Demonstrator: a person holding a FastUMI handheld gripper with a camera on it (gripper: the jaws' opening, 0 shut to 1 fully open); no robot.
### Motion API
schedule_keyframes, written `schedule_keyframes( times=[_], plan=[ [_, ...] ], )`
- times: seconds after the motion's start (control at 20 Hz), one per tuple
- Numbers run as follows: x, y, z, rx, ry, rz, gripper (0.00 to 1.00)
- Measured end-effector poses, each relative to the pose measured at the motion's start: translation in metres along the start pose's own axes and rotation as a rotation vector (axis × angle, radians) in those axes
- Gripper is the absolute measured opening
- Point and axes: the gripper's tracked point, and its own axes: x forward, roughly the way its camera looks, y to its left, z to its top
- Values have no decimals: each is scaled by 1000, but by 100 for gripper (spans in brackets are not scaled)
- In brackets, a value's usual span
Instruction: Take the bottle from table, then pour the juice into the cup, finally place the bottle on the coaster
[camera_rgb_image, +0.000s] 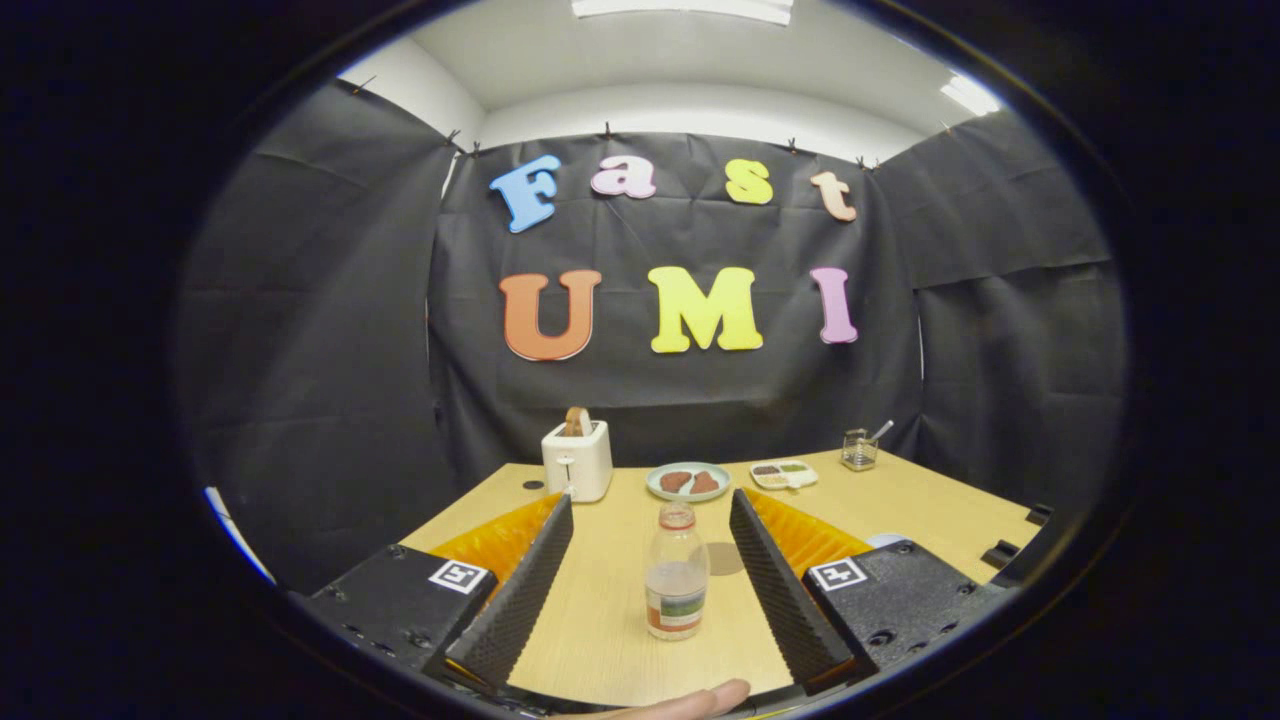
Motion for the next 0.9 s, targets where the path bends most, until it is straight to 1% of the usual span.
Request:
schedule_keyframes(
  times=[0.25, 0.4, 0.55, 0.75, 0.85, 0.9],
  plan=[
    [25, 1, -53, -9, 84, 15, 100],
    [38, -8, -78, -15, 125, -6, 100],
    [51, -20, -97, -43, 144, -53, 100],
    [75, -20, -118, -98, 137, -51, 100],
    [86, -17, -123, -98, 128, -35, 100],
    [91, -19, -123, -96, 121, -46, 100]
  ],
)
